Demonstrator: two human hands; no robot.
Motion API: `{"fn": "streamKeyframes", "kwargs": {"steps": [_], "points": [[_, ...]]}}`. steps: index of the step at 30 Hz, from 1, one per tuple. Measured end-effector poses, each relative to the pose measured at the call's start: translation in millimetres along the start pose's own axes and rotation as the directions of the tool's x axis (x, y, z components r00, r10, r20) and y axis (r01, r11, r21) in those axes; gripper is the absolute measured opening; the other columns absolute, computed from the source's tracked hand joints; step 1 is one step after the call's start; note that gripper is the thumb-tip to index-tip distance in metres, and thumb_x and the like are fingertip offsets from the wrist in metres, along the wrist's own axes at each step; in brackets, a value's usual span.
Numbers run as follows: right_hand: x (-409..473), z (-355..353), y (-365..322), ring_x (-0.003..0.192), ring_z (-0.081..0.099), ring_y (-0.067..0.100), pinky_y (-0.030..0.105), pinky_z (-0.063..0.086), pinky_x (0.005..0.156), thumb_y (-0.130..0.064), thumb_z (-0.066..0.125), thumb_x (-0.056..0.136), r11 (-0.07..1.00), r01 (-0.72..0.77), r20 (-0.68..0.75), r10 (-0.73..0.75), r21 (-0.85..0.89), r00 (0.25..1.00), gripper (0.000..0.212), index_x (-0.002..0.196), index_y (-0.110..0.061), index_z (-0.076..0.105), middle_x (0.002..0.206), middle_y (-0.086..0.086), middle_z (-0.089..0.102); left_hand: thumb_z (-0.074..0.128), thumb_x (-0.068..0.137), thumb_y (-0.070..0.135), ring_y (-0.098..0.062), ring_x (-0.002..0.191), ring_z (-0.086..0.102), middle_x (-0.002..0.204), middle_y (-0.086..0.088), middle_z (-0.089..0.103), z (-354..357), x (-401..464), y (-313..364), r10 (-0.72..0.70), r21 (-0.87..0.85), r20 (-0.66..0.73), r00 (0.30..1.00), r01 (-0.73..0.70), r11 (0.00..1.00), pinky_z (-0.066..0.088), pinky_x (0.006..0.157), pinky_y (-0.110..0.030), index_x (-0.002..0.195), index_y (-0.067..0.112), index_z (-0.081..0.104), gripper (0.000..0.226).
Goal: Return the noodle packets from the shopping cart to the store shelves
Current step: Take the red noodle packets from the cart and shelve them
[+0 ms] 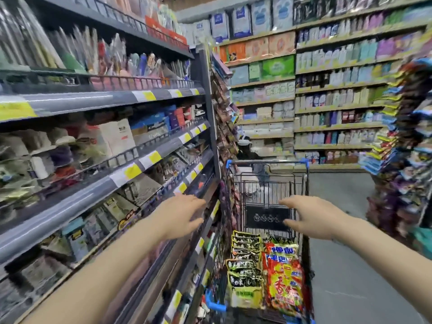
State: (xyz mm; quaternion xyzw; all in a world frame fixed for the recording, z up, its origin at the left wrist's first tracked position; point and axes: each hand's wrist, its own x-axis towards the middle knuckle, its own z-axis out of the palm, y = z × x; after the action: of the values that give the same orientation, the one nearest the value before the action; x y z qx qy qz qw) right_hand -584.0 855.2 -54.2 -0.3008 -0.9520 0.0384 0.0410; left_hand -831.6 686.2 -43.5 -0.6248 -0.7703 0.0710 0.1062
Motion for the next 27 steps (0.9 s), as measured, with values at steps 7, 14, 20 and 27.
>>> {"fn": "streamKeyframes", "kwargs": {"steps": [7, 14, 20, 27], "points": [[69, 43, 44, 0.127, 0.048, 0.015, 0.032, 0.041, 0.105, -0.039, 0.052, 0.093, 0.995, -0.1, 0.087, 0.102, -0.018, 0.991, 0.054, 0.143, -0.023, 0.038, 0.143, -0.004, 0.048, 0.04, 0.096, 0.043, -0.019, 0.13, 0.042, 0.143, -0.002, 0.043, 63, 97, -19, 0.116, -0.05, 0.087, 0.989, -0.112, 0.992, 0.035, 0.106, -0.035, 0.144, 0.017, 0.032, 0.056], [145, 94, 93, 0.134, 0.041, 0.015, 0.032, 0.036, 0.108, -0.039, 0.047, 0.094, 0.988, -0.15, 0.13, 0.155, -0.047, 0.979, 0.059, 0.147, -0.021, 0.031, 0.15, -0.004, 0.039, 0.041, 0.095, 0.04, -0.021, 0.129, 0.043, 0.139, -0.003, 0.048, 122, 182, -29, 0.203, -0.112, 0.097, 0.974, -0.192, 0.975, 0.034, 0.107, -0.034, 0.142, 0.016, 0.036, 0.052], [198, 159, 112, 0.131, 0.045, 0.02, 0.035, 0.041, 0.106, -0.035, 0.05, 0.093, 0.974, -0.224, 0.176, 0.215, 0.029, 0.961, 0.06, 0.148, -0.02, 0.03, 0.148, -0.001, 0.041, 0.04, 0.096, 0.039, -0.017, 0.133, 0.04, 0.146, -0.002, 0.042, 185, 236, -22, 0.262, -0.207, 0.13, 0.956, -0.232, 0.95, 0.03, 0.111, -0.031, 0.144, 0.017, 0.032, 0.053], [221, 296, 126, 0.114, 0.058, 0.021, 0.035, 0.051, 0.092, -0.033, 0.049, 0.094, 0.903, -0.414, 0.304, 0.364, 0.119, 0.881, 0.059, 0.146, -0.018, 0.027, 0.138, 0.004, 0.049, 0.035, 0.097, 0.043, -0.016, 0.138, 0.03, 0.151, 0.001, 0.033, 313, 274, -5, 0.373, -0.25, 0.207, 0.904, -0.32, 0.914, 0.021, 0.116, -0.033, 0.147, 0.021, 0.027, 0.054]]}}
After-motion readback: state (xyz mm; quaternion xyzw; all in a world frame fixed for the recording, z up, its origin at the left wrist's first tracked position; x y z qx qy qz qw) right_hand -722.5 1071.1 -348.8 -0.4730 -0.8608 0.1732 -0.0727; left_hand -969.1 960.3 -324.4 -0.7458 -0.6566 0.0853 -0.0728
